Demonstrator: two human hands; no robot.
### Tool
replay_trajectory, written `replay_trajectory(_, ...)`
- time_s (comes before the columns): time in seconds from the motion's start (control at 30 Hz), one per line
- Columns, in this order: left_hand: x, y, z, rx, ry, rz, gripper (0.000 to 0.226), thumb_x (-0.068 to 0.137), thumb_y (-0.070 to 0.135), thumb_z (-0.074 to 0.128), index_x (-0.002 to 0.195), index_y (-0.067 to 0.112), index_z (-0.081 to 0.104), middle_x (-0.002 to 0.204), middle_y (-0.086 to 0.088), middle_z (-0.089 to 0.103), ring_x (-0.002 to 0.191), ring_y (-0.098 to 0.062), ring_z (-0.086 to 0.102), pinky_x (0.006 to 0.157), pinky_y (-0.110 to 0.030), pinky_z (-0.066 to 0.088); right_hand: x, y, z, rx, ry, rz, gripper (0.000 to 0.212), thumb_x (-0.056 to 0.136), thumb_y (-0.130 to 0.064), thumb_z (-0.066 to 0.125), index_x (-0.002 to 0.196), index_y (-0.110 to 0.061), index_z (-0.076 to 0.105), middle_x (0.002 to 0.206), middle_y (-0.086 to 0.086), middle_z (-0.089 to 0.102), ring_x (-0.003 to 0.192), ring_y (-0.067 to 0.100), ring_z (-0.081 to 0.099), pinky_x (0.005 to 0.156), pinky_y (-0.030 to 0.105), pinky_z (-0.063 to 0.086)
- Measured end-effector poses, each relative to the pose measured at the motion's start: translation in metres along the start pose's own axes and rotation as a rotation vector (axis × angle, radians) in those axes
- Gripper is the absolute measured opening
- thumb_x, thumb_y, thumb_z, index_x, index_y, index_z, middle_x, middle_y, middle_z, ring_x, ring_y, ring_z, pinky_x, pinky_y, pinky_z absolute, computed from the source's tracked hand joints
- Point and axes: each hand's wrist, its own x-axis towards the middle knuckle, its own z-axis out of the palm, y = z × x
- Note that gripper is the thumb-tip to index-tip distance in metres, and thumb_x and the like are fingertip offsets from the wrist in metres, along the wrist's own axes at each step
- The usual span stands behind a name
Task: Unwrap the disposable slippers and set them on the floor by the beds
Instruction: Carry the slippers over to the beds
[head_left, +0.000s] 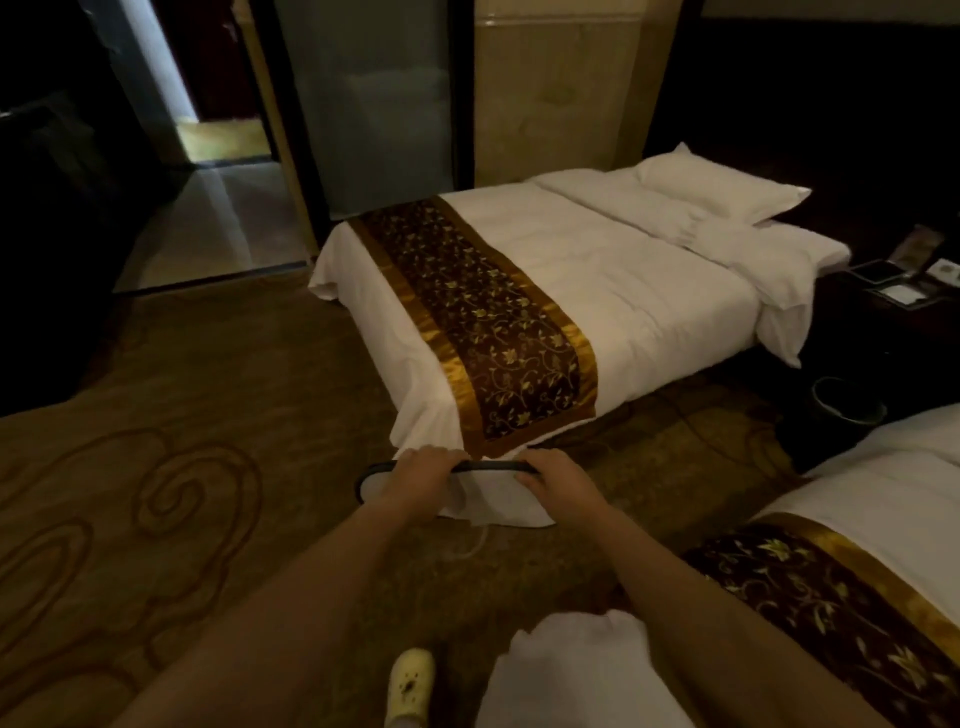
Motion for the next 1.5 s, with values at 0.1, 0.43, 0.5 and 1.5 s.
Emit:
replay_trajectory(0.1,0.067,-0.016,-0.012,-0.017,-0.005,0.096,0.045,0.082,0.008,0.05,0.121,0.029,0.057,0.121,-0.002,0.063,0.112,-0.026,0.054,0.097,-0.04,0.04,0.049,0.016,-0.009,0.011,0.071,0.076,0.028,0.096,-0.023,0.044,0.117,-0.013,0.06,0.109,0.007,0.064,0.099,0.022,0.059,0.082,0.034,0.048)
replay_trajectory(0.43,0.251,-0.021,-0.033,0.163,-0.199,0.414,0.046,0.083,0.01,0.056,0.125,0.029,0.052,0.124,0.0,0.06,0.114,-0.023,0.053,0.097,-0.037,0.041,0.137,0.067,-0.036,0.047,0.192,0.394,0.027,0.095,-0.021,0.044,0.115,-0.015,0.061,0.114,0.006,0.065,0.103,0.022,0.057,0.09,0.035,0.048)
replay_trajectory(0.5,0.282,-0.005,-0.024,0.164,-0.253,0.474,0.048,0.083,0.009,0.054,0.125,0.031,0.051,0.123,0.0,0.059,0.115,-0.024,0.052,0.096,-0.038,0.037,0.14,0.089,-0.042,0.06,0.209,0.448,0.027,0.094,-0.02,0.044,0.114,-0.015,0.061,0.114,0.006,0.064,0.104,0.022,0.056,0.09,0.035,0.047)
replay_trajectory(1.5,0.647,0.123,0.422,-0.219,-0.829,0.069,0.047,0.094,0.009,0.042,0.14,0.012,0.038,0.142,-0.014,0.044,0.126,-0.032,0.045,0.1,-0.038,0.04,0.231,0.531,0.176,0.73,0.537,1.345,0.068,0.09,-0.035,0.055,0.145,-0.011,0.024,0.15,0.011,0.032,0.137,0.026,0.032,0.112,0.038,0.03)
